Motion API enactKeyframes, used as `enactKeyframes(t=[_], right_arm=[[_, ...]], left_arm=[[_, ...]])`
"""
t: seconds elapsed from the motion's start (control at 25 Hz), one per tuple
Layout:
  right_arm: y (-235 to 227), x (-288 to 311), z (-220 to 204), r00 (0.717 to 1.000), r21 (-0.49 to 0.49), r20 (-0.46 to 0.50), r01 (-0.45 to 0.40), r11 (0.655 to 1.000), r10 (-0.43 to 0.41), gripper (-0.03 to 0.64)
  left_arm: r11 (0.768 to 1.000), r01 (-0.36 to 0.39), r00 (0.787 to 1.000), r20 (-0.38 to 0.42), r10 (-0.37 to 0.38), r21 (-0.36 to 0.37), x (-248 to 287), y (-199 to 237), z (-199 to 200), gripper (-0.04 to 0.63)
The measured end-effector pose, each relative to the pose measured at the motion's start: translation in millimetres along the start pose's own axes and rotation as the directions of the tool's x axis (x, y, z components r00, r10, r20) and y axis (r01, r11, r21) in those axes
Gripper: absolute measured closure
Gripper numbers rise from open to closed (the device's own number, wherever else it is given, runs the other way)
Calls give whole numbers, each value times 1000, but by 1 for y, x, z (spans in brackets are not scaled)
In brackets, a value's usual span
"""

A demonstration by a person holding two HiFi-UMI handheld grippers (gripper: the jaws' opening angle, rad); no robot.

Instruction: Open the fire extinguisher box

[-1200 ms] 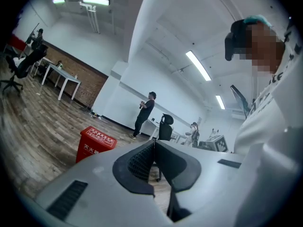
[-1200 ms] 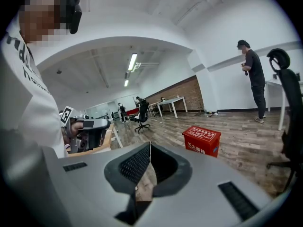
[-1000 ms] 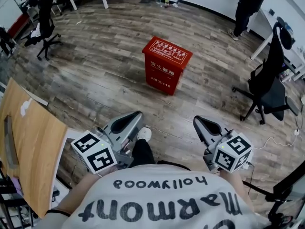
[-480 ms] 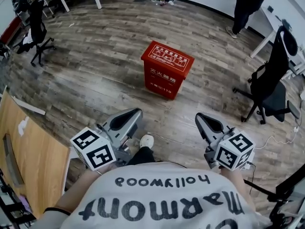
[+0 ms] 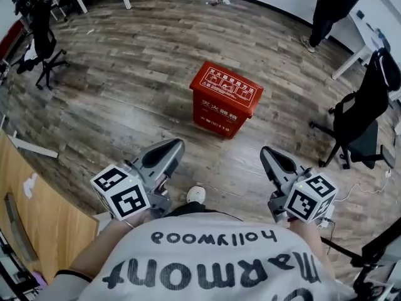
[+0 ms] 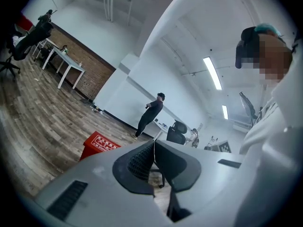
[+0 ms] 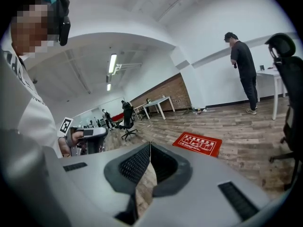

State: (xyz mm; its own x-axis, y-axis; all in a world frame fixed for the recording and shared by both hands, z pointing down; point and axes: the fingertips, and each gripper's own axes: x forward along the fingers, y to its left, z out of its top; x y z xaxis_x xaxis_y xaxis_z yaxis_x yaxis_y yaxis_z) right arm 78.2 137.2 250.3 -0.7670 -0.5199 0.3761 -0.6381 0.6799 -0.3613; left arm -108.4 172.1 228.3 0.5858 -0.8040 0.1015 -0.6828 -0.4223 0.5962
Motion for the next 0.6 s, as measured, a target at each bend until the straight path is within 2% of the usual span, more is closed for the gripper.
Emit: enactKeyframes(t=[0.28,0.44,0.6], right_arm=[[-23,39,15,997,120,17,70,990,-73,607],[-30,48,20,993,123,30,106,987,-111,607],[-44,43,14,988,142,-1,156,977,-157,607]], left_arm=[[999,41,996,-75,-43,-25,24,35,13,586],[997,73,994,-83,-76,-33,44,48,21,586],[993,99,989,-102,-105,-58,64,53,17,586]])
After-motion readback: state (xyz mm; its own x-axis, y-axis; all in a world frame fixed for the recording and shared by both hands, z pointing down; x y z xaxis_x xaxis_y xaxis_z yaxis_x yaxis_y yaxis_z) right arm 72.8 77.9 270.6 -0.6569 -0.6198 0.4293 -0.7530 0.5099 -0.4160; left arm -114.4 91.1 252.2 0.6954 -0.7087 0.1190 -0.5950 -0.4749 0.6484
